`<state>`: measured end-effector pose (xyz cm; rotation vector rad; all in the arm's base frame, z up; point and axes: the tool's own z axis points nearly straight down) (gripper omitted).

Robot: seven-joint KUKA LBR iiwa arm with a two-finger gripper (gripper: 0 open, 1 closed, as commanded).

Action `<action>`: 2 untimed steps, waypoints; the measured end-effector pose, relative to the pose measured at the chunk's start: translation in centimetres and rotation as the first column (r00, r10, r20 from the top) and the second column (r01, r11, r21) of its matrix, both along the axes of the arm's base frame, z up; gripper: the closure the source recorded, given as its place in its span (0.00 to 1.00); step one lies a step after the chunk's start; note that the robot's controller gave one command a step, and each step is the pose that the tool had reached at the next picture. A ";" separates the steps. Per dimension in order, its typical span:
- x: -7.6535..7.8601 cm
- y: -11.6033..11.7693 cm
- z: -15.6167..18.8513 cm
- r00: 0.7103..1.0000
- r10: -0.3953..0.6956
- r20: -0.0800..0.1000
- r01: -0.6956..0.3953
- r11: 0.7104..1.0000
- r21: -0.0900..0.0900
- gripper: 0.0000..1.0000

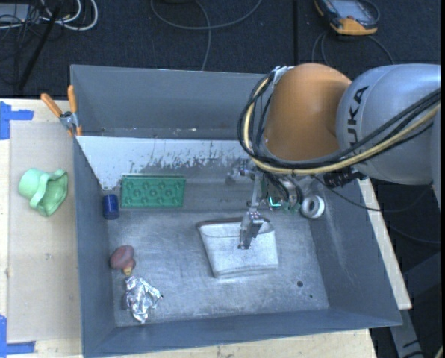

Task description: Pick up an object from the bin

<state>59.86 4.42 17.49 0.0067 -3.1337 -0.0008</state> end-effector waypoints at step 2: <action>-4.6 -2.7 -9.8 0.996 0.086 0.001 -0.086 0.996 0.001 1.00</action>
Offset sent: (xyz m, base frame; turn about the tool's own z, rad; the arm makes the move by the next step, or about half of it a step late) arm -0.0464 -0.0274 -0.1015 -0.0886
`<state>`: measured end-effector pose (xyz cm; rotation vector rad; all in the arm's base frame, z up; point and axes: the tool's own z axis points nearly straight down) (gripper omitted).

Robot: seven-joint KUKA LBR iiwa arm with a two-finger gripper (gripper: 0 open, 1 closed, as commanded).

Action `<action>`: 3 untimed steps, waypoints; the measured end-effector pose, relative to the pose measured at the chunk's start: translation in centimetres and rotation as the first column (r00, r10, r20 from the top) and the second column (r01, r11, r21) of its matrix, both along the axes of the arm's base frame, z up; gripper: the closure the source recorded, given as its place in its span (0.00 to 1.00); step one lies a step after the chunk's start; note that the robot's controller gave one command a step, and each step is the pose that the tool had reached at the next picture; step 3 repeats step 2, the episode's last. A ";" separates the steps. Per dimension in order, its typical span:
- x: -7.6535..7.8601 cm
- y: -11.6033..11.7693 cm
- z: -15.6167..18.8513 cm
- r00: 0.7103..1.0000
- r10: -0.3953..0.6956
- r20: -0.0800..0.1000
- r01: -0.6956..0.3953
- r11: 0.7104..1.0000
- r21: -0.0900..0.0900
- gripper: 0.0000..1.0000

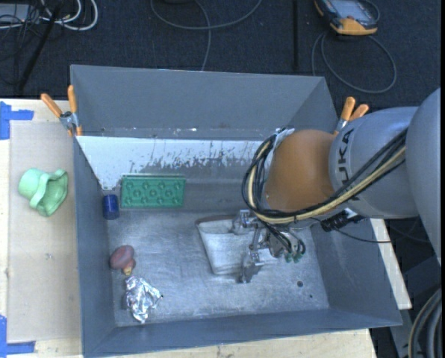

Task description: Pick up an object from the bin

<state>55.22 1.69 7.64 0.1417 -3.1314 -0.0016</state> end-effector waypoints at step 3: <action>5.4 -2.4 17.3 0.869 0.495 0.013 -0.495 0.869 -0.003 1.00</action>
Offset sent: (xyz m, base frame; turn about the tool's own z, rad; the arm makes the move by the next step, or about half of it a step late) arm 0.0517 -0.0223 0.1120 -0.5412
